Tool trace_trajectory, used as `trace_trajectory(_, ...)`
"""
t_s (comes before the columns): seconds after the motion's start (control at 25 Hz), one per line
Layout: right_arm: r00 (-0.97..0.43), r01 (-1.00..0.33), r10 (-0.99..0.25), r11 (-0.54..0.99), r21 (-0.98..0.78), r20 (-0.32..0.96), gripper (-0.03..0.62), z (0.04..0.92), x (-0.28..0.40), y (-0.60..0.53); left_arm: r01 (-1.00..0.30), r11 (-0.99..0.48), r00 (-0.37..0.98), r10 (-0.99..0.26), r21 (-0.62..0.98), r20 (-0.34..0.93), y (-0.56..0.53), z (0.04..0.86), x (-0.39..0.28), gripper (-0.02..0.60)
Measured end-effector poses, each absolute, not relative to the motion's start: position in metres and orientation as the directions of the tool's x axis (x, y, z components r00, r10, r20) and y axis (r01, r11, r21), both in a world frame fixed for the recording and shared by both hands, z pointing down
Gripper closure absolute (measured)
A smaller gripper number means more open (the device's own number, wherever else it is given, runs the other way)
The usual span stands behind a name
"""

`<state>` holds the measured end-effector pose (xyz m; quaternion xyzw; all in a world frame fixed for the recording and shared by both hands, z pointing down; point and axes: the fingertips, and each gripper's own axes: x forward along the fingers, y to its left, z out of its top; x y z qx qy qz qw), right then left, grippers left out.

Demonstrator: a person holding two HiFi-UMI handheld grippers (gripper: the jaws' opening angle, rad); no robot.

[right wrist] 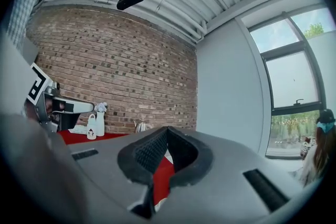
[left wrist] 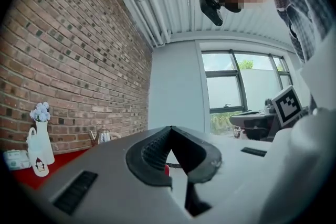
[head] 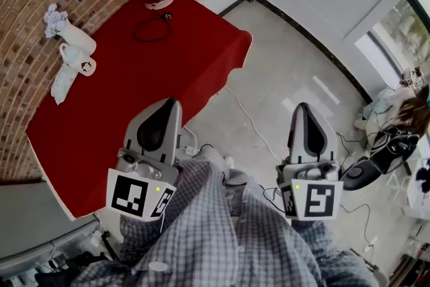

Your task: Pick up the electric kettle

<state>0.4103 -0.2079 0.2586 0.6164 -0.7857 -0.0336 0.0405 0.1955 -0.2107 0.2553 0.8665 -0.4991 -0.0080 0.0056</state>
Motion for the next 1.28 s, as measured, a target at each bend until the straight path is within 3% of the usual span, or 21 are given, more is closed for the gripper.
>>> trace_trajectory(0.76, -0.312, -0.938, -0.949, 0.315, 0.145, 0.046, 0.588, 0.281, 0.401, -0.295, -0.882, -0.460, 0.461, -0.887, 0.101, -0.018, -0.289, 0.268, 0.203, 0.581)
trace_trajectory(1.28, -0.375, -0.908, -0.920, 0.389, 0.157, 0.114, 0.588, 0.285, 0.329, -0.444, -0.899, -0.413, 0.417, -0.909, 0.146, 0.000, -0.430, 0.271, 0.140, 0.581)
